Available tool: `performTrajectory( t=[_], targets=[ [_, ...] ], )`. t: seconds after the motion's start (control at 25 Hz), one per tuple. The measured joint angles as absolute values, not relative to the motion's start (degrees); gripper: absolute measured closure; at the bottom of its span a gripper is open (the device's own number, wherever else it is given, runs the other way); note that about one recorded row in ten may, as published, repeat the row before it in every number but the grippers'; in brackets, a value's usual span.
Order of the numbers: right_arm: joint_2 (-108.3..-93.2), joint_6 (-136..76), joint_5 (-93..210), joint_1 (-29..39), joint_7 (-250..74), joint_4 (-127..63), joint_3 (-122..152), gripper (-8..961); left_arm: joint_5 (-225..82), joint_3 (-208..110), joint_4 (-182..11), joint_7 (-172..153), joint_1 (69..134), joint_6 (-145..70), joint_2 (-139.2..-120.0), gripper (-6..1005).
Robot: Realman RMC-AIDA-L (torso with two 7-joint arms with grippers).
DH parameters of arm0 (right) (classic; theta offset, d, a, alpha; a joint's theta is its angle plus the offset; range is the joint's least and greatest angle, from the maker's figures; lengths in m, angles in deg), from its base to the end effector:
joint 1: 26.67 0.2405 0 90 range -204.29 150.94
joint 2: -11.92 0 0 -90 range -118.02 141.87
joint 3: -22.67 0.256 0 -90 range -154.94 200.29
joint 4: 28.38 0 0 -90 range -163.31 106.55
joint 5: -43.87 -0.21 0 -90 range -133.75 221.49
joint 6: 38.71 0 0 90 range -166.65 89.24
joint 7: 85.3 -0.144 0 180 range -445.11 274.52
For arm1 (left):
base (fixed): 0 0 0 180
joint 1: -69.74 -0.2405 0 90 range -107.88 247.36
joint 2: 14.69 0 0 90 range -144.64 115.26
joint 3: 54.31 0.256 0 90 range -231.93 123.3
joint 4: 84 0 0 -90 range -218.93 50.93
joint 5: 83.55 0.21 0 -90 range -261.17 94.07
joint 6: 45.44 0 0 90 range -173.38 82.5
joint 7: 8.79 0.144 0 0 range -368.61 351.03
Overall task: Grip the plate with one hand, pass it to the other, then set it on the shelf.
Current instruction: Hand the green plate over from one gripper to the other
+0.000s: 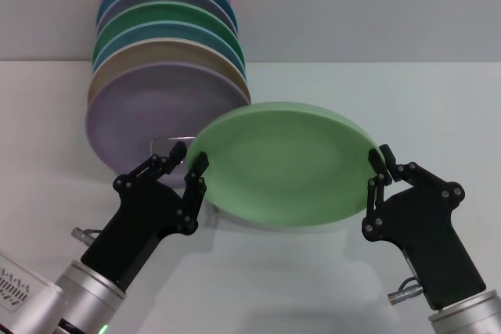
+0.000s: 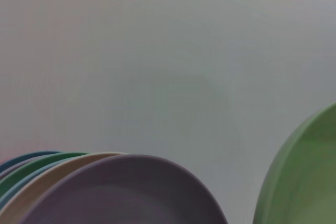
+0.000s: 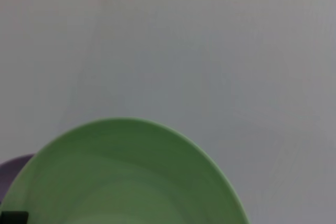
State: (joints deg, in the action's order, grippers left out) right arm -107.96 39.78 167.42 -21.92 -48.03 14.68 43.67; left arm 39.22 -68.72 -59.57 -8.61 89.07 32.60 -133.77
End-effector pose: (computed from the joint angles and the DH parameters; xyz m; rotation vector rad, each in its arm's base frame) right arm 0.2293 0.2083 -0.0889 -1.6780 0.1215 0.6942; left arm -0.2519 0.2544 -0.0917 -1.9529 -0.3489 -0.9719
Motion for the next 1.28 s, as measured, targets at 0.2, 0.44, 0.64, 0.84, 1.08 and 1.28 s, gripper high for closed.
performTrajectory(
  t=[0.2,0.44,0.64,0.84,1.08,1.28],
  targets=[
    [-107.96,39.7,167.4,-22.0,-48.0,14.7,43.7,897,39.2,-68.7,-59.3,-8.6,89.1,32.3,-133.78,721],
    [-107.96,39.7,167.4,-22.0,-48.0,14.7,43.7,895,39.3,-68.7,-59.3,-8.6,89.1,32.1,-133.78,783],
    [-107.96,39.7,167.4,-22.0,-48.0,14.6,43.7,894,39.3,-68.7,-59.3,-8.6,89.2,32.1,-133.78,836],
    [-107.96,39.7,167.4,-21.9,-48.0,14.4,43.7,892,39.3,-68.7,-59.2,-8.6,89.2,32.1,-133.77,856],
    [-107.92,39.6,167.4,-21.7,-48.0,14.3,43.7,891,39.3,-68.5,-59.2,-8.6,89.3,32.1,-133.78,880],
    [-107.90,39.5,167.4,-21.7,-48.2,14.2,43.7,889,39.3,-68.5,-59.3,-8.6,89.3,32.1,-133.78,892]
  ],
)
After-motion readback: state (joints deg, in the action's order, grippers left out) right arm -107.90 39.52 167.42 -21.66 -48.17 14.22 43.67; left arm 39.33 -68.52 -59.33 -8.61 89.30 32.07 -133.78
